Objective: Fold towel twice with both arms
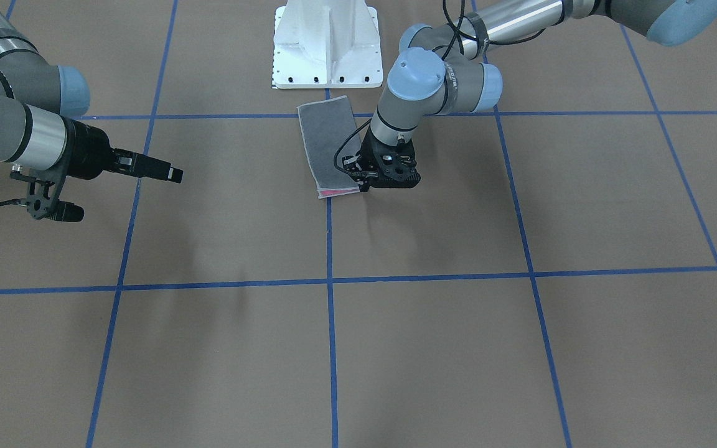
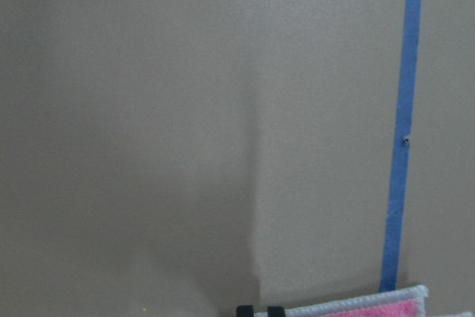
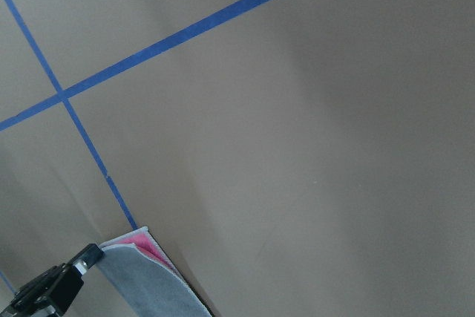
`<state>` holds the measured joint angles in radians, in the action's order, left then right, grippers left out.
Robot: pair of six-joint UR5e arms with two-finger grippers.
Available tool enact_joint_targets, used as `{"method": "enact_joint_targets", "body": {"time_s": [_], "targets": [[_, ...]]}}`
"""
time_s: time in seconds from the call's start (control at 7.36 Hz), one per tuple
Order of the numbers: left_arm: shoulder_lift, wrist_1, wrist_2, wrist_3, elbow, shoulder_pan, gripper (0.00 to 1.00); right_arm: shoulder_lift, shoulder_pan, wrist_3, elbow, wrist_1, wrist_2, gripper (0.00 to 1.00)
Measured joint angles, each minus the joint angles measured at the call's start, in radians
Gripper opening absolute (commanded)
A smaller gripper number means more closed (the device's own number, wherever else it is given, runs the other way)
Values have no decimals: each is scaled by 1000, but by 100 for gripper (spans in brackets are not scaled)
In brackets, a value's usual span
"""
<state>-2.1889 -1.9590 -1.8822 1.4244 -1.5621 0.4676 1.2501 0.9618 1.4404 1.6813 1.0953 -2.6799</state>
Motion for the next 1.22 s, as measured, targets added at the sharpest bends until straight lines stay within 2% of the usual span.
{"method": "enact_joint_targets", "body": {"time_s": [0.68, 1.22], "targets": [[-45, 2, 1, 1, 9, 35, 0, 9, 0, 0, 2, -1, 3, 100], [-160, -8, 0, 3, 155, 90, 0, 57, 3, 1, 5, -91, 5, 100]]}}
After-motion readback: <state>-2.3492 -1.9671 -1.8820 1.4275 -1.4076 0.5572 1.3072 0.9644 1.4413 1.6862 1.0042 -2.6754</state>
